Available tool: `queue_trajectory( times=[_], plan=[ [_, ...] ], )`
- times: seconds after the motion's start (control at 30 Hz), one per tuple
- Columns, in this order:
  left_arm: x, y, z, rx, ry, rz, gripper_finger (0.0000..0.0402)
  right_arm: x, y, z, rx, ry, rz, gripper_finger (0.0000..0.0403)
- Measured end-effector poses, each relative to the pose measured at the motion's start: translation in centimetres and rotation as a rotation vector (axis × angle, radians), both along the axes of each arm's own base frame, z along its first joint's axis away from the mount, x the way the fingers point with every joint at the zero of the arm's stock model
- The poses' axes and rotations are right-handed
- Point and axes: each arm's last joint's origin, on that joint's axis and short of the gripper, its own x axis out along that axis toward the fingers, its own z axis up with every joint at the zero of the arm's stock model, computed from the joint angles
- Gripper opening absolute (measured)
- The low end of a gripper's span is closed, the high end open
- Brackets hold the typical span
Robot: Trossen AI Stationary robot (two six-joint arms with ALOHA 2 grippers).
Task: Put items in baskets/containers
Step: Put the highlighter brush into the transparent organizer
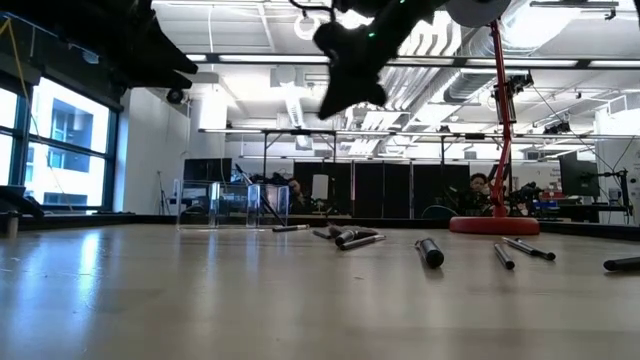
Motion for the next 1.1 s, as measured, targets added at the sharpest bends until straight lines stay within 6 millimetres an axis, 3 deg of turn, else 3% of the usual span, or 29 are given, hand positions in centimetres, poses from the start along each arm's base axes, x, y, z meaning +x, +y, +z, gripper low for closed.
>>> queue_trajectory(
  times=[0.2,0.4,0.6,0.77,1.1],
  plan=[
    [0.3,-0.2,-0.2,-0.038,0.007,-0.042,0.0183,-2.7,3.5,0.1,0.026,0.217,-0.163,0.0002],
    [2.2,-0.7,-0.8,-0.13,0.071,-0.049,0.0183,-4.0,6.4,-1.0,0.024,0.353,-0.233,0.0002],
    [4.9,-1.4,-0.7,-0.134,0.159,-0.081,0.0183,-6.4,8.8,-3.5,0.112,0.289,-0.251,0.0001],
    [7.4,-2.0,-0.3,-0.15,0.216,-0.106,0.0183,-10.7,10.0,-5.6,0.215,0.169,-0.296,0.0001],
    [13.7,-3.4,1.0,-0.273,0.398,0.026,0.0183,-18.9,9.6,-8.0,0.334,-0.023,-0.35,0.0001]
  ],
)
